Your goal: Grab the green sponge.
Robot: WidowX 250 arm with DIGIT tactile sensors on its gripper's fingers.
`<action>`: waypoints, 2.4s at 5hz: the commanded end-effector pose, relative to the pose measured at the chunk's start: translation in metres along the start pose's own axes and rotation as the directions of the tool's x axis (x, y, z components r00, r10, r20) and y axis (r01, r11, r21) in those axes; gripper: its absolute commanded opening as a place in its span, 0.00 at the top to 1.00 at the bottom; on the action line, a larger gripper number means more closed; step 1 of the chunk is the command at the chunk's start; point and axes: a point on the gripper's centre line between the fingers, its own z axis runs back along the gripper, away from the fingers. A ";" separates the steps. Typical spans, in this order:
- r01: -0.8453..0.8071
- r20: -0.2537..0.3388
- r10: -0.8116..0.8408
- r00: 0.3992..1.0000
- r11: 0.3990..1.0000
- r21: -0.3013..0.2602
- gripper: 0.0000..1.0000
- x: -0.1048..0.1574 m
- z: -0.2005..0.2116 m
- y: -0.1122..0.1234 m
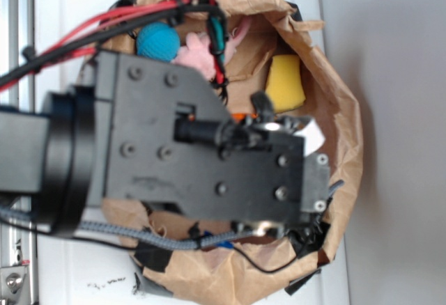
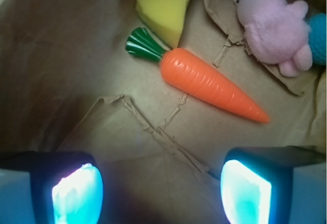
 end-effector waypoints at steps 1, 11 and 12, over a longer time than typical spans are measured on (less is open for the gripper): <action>-0.109 0.073 0.118 0.990 0.988 -0.109 0.00 0.033 -0.005 0.028; -0.276 0.196 0.284 0.939 0.959 -0.069 0.00 0.075 -0.023 0.025; -0.320 0.273 0.328 0.904 0.945 -0.074 0.00 0.092 -0.038 0.020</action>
